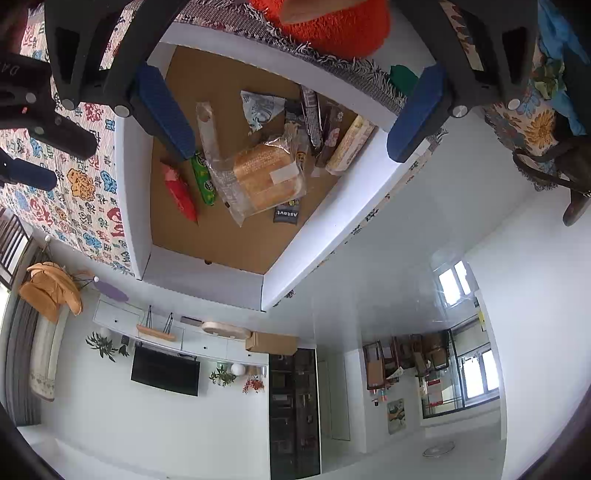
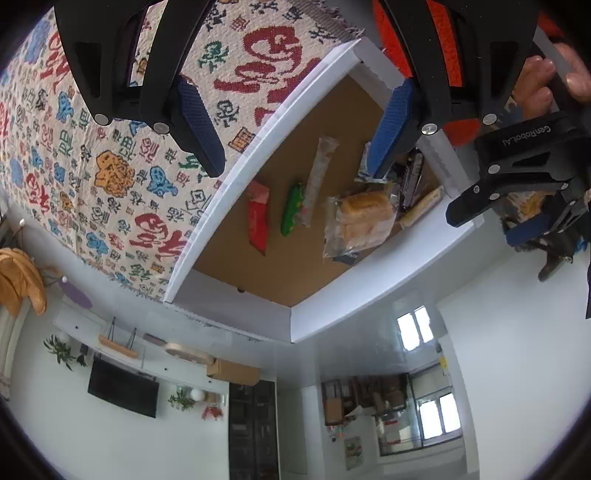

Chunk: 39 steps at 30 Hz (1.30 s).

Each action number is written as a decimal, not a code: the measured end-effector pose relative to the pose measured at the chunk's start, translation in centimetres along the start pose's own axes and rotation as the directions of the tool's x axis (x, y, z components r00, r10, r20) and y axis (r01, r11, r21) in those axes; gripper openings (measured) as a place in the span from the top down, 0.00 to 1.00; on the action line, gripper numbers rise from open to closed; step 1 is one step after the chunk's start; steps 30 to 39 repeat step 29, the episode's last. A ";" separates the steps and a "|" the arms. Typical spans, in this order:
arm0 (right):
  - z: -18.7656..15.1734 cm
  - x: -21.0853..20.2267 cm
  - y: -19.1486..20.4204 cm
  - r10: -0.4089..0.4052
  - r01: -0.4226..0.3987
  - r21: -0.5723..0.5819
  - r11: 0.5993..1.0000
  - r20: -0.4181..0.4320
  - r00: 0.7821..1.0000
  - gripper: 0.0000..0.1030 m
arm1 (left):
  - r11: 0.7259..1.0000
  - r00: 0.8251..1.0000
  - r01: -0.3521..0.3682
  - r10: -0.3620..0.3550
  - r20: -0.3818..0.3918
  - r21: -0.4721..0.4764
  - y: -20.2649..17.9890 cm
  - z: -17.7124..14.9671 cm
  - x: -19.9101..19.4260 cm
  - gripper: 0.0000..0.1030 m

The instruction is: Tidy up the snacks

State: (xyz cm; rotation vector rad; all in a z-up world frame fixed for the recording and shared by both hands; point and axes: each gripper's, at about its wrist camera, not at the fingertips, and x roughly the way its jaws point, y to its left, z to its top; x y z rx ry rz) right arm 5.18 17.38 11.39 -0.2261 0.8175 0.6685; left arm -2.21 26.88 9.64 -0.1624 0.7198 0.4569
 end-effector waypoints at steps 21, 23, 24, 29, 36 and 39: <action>1.2 0.2 2.4 -0.063 0.064 -0.057 0.996 0.021 0.998 0.20 | 0.995 0.996 -0.086 0.087 0.031 -0.043 2.5 -0.2 -0.7 0.00; 1.2 0.2 2.4 -0.063 0.064 -0.057 0.996 0.018 0.998 0.20 | 0.996 0.996 -0.080 0.081 0.030 -0.046 2.5 -0.2 -0.7 0.00; 1.1 0.2 2.4 -0.065 0.066 -0.058 0.996 0.018 0.998 0.20 | 0.996 0.997 -0.074 0.075 0.030 -0.048 2.5 -0.2 -0.7 0.00; 1.0 0.4 2.1 -0.063 0.064 -0.051 0.997 0.016 0.998 0.20 | 0.996 0.996 -0.083 0.084 0.037 -0.046 2.2 -0.2 -1.0 0.00; 1.0 0.4 2.1 -0.063 0.064 -0.051 0.997 0.016 0.998 0.20 | 0.996 0.996 -0.083 0.084 0.037 -0.046 2.2 -0.2 -1.0 0.00; 1.0 0.4 2.1 -0.063 0.064 -0.051 0.997 0.016 0.998 0.20 | 0.996 0.996 -0.083 0.084 0.037 -0.046 2.2 -0.2 -1.0 0.00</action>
